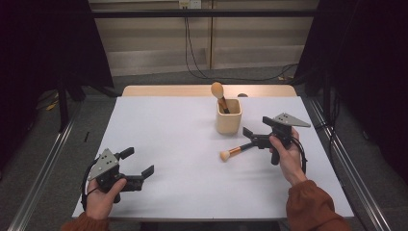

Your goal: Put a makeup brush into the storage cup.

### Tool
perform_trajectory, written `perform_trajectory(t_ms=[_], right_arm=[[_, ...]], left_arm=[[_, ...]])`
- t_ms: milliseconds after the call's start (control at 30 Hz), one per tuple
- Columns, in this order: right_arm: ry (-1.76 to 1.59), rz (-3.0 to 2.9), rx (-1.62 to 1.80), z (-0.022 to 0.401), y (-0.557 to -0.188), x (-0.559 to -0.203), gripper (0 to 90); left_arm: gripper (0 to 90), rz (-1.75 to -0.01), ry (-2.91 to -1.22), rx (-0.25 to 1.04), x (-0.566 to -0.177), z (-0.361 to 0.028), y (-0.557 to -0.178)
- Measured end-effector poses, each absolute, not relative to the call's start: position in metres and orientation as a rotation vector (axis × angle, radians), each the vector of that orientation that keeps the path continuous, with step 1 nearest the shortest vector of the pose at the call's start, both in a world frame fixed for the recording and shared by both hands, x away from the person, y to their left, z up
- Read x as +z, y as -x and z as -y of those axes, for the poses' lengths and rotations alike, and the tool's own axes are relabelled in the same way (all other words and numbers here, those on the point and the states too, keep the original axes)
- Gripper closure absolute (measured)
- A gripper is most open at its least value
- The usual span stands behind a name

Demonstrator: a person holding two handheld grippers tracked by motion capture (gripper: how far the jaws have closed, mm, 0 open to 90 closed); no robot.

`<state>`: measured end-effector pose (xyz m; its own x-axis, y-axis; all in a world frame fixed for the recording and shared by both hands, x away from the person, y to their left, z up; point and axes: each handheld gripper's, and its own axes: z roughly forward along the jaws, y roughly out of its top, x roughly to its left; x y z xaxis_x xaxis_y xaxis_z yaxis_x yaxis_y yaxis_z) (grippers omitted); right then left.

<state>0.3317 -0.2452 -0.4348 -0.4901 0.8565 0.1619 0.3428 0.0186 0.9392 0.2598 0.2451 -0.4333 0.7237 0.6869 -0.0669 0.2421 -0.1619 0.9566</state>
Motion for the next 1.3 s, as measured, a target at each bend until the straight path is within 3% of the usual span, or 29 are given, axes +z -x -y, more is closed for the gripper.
perform_trajectory(t_ms=[1300], right_arm=[[-1.227,-1.807,1.491,0.279,-0.233,-0.444,1.9]], left_arm=[[3.1,-0.77,-1.716,0.492,-0.434,-0.249,-0.256]])
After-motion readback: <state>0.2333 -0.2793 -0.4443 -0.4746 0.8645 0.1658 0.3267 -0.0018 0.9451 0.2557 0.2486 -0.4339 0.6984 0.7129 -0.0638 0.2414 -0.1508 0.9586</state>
